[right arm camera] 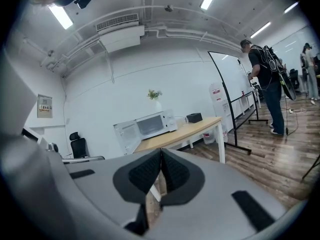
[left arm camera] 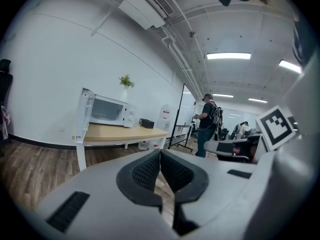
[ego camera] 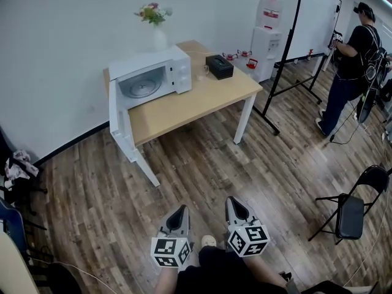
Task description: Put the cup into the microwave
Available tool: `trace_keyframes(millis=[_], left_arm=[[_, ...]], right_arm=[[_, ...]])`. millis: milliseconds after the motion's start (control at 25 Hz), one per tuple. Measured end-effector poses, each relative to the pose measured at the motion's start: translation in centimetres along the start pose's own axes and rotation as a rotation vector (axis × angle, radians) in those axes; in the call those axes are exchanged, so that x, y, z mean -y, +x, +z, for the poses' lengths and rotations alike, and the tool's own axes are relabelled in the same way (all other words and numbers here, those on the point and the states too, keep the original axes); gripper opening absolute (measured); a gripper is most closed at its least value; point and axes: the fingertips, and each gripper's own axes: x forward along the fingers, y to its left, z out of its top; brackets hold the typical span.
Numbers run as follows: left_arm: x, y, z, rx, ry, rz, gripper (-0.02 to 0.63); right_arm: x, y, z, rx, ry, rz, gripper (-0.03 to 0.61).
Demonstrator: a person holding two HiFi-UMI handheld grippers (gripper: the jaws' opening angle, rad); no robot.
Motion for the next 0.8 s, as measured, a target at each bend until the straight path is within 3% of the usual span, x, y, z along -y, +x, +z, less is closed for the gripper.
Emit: trace_keyframes(millis=[480,800], left_arm=[[-1.2,5.7,1.1,0.017,0.002,0.039,0.005],[-1.2,6.2,0.2,0.009,-0.01,0.072,0.005]], right_arm=[[3.2,4.7,1.8,-0.01,-0.029,0.02,-0.008],[3.6,5.4,0.9,-0.034,-0.014,0.041,-0.008]])
